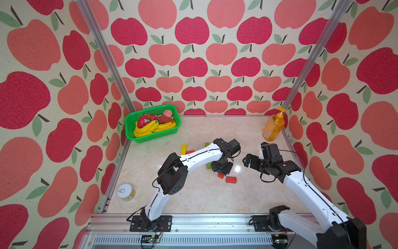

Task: Assemble the letter k with building blocks
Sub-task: Pick up the building block from the center of the board.

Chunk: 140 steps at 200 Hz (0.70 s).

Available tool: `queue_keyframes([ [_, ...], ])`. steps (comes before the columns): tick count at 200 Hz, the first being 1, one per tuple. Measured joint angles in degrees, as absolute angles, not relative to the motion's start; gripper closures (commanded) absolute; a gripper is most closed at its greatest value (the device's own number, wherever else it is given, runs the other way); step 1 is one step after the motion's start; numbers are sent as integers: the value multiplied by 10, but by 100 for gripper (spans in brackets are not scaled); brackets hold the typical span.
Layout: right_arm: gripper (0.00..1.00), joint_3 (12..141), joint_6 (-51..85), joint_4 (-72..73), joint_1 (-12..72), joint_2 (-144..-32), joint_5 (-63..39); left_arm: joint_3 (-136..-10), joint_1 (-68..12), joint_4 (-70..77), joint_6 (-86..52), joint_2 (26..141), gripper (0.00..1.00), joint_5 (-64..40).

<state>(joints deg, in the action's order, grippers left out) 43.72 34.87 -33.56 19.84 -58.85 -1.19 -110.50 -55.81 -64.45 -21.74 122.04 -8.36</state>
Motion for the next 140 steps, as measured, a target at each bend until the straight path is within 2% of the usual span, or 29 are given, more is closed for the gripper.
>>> queue_keyframes([
  [33,1,437,349,-335,170,-589,-18,-1236,-524,-681,-156,1241,81,-63],
  [67,1,437,349,-335,156,-584,-29,-1346,-482,-705,-100,1326,82,-40],
  [107,1,434,349,-335,156,-578,-38,-1423,-469,-725,-48,1423,82,-8],
  [140,1,434,349,-335,154,-581,-46,-1425,-464,-723,-14,1434,82,13],
])
